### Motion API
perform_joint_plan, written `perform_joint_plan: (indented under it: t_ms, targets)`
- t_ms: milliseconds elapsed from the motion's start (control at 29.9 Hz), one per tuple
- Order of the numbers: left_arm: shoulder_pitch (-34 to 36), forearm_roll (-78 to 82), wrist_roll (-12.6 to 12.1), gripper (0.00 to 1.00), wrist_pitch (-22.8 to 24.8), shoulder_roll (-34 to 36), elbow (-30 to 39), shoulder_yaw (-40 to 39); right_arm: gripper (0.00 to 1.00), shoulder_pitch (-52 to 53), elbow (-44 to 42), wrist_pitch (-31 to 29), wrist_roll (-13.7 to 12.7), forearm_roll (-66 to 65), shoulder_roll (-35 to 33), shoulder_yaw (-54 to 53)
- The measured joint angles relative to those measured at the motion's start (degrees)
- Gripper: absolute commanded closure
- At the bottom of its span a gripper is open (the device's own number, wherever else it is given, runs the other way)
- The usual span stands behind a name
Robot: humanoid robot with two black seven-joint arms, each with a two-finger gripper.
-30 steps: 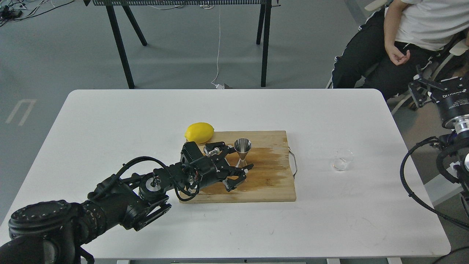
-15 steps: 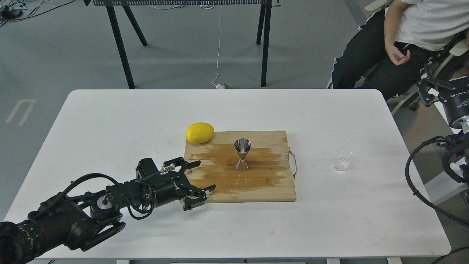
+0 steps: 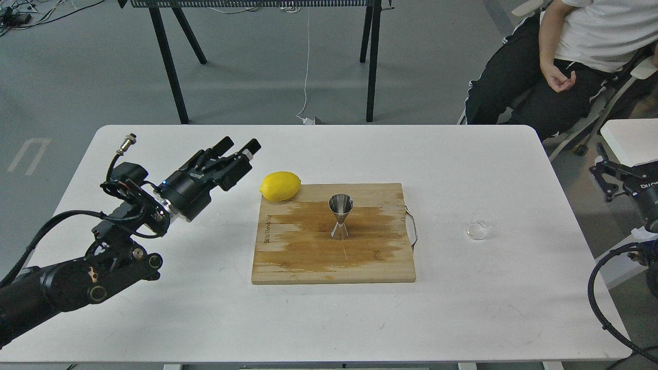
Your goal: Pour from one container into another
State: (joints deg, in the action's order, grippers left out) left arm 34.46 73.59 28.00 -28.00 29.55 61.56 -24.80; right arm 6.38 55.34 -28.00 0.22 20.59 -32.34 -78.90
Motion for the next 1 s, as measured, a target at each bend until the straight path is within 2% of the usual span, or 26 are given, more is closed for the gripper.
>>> perform_joint_plan:
  t_ms: [67, 167, 234, 301, 401, 669, 936, 1003]
  targets:
    - [0.01, -7.62, 0.00, 0.05, 3.12, -0.34, 0.35, -5.30, 0.00, -3.04, 1.53, 0.00, -0.02, 0.50, -0.05, -0.91]
    - [-0.15, -20.16, 0.00, 0.03, 15.34, -0.38, 0.38, -13.65, 0.00, -7.45, 4.19, 0.00, -0.05, 3.27, -0.01, -1.20]
    - [-0.62, -26.30, 0.00, 0.00, 21.68, -0.43, 0.33, -17.29, 0.00, -9.90, 6.29, 0.00, -0.05, 5.08, 0.25, -1.22]
    - [-0.98, -31.52, 0.00, 0.00, 24.75, -0.61, -0.06, -19.61, 0.00, -12.31, 8.53, 0.00, -0.05, 6.30, 0.70, -1.22]
    - [-1.20, -38.03, 0.00, 0.00, 26.31, -0.70, -0.65, -20.46, 0.00, -15.32, 10.54, 0.00, 0.33, 7.88, 2.91, -1.20]
    - [-1.32, -51.30, 0.00, 0.00, 26.98, -2.28, -3.35, -20.78, 0.00, -20.38, 11.11, 0.00, 1.15, 8.21, 12.90, -1.00]
    - [-1.08, -62.03, 0.00, 0.00, 34.52, -2.23, -5.32, -20.99, 0.00, -19.56, 11.92, 0.00, 0.55, 9.56, 15.09, 2.64]
    - [-1.07, -62.89, 0.00, 0.00, 34.82, -2.23, -5.46, -20.99, 0.00, -18.22, 13.17, 2.74, 0.11, 10.53, 14.96, 3.09]
